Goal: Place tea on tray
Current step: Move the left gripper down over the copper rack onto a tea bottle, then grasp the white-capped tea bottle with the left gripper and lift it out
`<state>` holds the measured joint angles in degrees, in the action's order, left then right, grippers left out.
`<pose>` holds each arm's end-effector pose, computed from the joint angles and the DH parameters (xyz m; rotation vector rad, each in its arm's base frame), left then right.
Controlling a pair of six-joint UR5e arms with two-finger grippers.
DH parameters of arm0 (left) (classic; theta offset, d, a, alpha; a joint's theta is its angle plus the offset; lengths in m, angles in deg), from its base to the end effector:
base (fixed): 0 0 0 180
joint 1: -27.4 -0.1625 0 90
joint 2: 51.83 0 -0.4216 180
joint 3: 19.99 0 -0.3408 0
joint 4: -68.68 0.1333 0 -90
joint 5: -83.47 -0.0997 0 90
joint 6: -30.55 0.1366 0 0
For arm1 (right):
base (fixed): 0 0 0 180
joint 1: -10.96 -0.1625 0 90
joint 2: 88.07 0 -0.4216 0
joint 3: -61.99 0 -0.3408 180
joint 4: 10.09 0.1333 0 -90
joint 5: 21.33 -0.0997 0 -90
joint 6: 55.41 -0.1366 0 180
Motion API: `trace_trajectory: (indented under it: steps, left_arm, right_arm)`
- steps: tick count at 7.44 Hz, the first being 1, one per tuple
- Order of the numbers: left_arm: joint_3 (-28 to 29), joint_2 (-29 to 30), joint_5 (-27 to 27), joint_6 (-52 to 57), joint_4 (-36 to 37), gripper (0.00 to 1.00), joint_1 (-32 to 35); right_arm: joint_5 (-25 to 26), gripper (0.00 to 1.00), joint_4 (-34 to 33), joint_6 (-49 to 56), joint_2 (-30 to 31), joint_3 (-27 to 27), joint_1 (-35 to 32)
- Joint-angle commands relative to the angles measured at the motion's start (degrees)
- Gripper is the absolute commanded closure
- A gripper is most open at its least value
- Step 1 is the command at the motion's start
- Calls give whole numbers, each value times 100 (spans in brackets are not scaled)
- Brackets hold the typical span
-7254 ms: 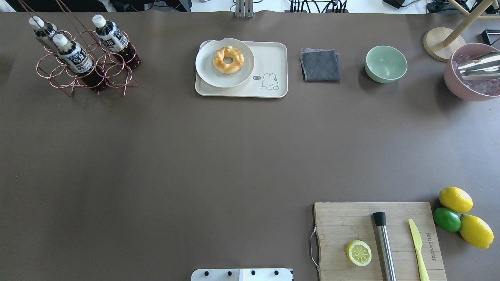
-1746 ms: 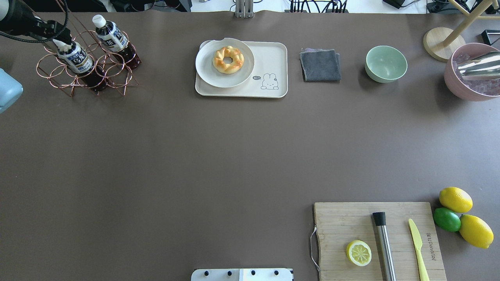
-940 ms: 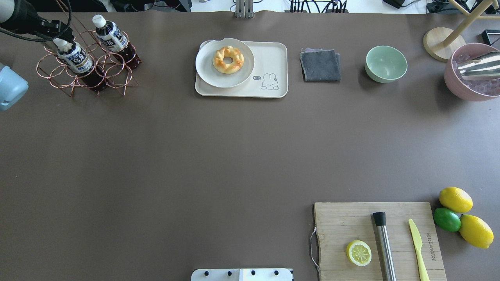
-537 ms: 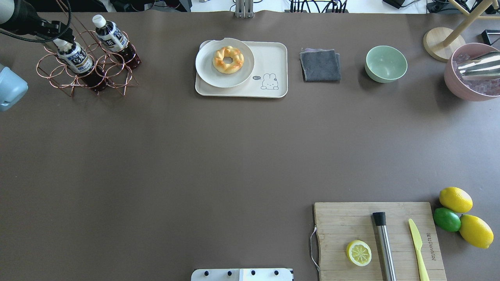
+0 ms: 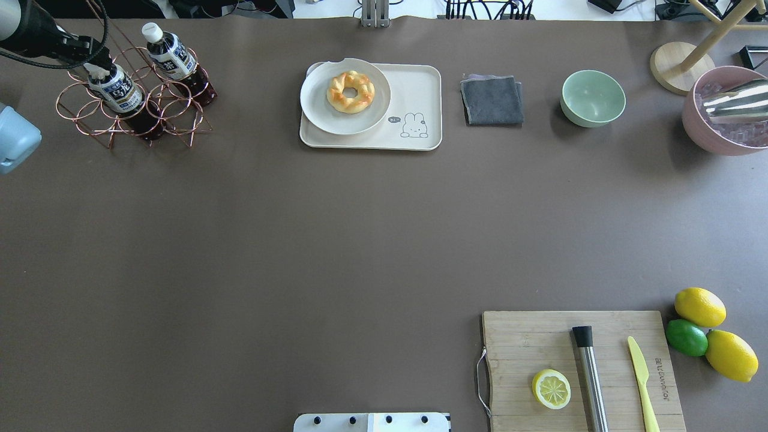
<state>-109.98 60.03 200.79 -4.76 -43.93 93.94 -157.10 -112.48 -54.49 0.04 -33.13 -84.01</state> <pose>0.1858 -0.6055 0.4437 0.4403 0.7664 -0.0082 0.0736 -0.4378 0.6465 -0.0477 -0.8021 0.1043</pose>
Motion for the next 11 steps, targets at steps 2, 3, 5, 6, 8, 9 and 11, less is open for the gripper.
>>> trace_trajectory:
  steps: [2, 3, 5, 6, 8, 9, 11]
  left_arm:
    - [8, -15, 2, -37, 2, 47, -18]
    - [-1, -15, 2, -37, 3, 62, -18]
    - [-63, 19, 10, -37, 3, 100, 43]
    - [-124, 72, 28, -46, 90, 100, 157]
    - [-508, 90, 693, -37, 518, 100, 578]
    - [-929, 90, 705, -29, 973, 100, 676]
    - [-1772, 99, 696, 15, 1879, 100, 921]
  right_arm:
    - [6, 0, 0, 5, 14, 11, -4]
    - [7, 0, 0, 5, 13, 2, -4]
    - [7, 0, 0, 5, 13, 2, -4]
    - [7, 0, 0, 5, 13, 2, -4]
    - [-11, 0, 0, -4, 13, -24, -4]
    - [-2, 0, 0, -4, 13, -24, -4]
    - [-2, 0, 0, 5, 22, -24, -4]
